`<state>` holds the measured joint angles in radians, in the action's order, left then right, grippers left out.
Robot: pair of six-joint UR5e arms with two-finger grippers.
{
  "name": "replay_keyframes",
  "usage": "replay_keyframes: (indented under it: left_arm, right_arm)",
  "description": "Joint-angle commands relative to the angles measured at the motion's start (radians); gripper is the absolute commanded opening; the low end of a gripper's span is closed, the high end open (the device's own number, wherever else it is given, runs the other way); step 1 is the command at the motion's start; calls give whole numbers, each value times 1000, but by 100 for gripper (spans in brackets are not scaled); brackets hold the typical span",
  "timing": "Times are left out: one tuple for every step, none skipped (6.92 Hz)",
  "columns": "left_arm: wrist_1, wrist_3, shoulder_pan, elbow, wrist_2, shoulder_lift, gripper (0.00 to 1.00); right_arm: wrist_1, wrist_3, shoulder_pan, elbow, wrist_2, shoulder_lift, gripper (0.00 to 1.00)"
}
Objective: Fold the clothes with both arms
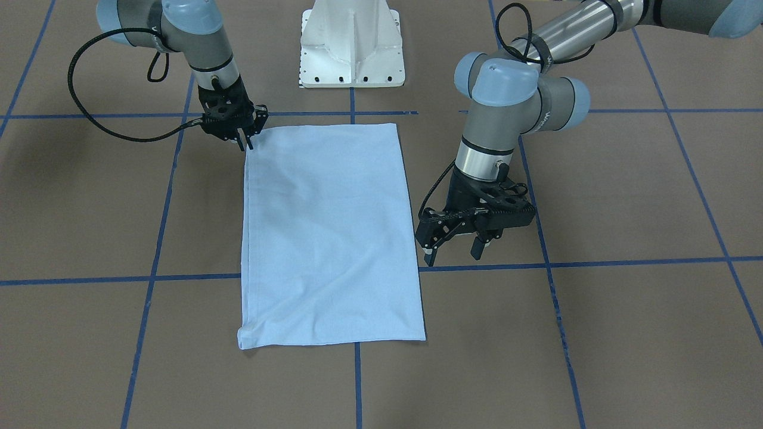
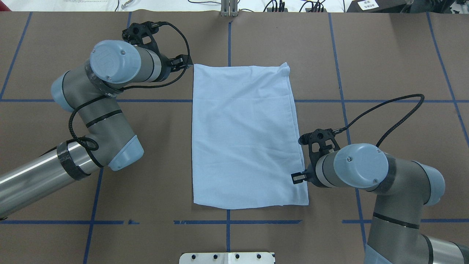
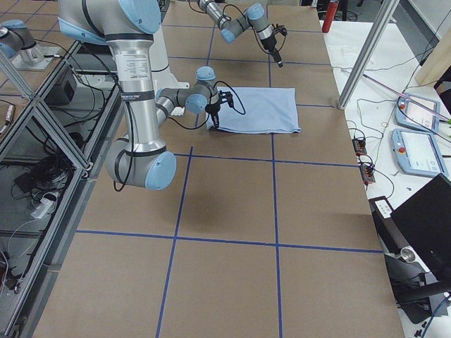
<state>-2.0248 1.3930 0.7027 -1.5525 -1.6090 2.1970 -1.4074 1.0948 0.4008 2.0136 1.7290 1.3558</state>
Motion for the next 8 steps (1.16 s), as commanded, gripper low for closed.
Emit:
replay_keyframes:
  left_arm:
    - [0,0,-3,-8,-35,-2,99]
    - [0,74,-12,-11,-163,-5,100]
    - [0,236,-37,-49,-222,-32,100]
    - [6,332,-148,-148,-207,-110,100]
    - [21,431,-194,-214,-197,-155,100]
    - [113,534,-262,-225,-178,-157,100]
    - [194,587,-302,-274,-149,-155,99]
    - [271,666,-342,-302,-147,-154,97]
  right_arm:
    - [8,-1,55,-1,35,-36,100]
    - [7,8,81,-3,38,-78,100]
    - [7,13,93,0,56,-99,100]
    - [5,42,114,-1,78,-109,100]
    - [7,69,153,0,162,-115,100]
    - [10,80,183,4,232,-116,100]
    - [10,123,188,5,250,-116,100]
    - [10,147,187,4,254,-121,100]
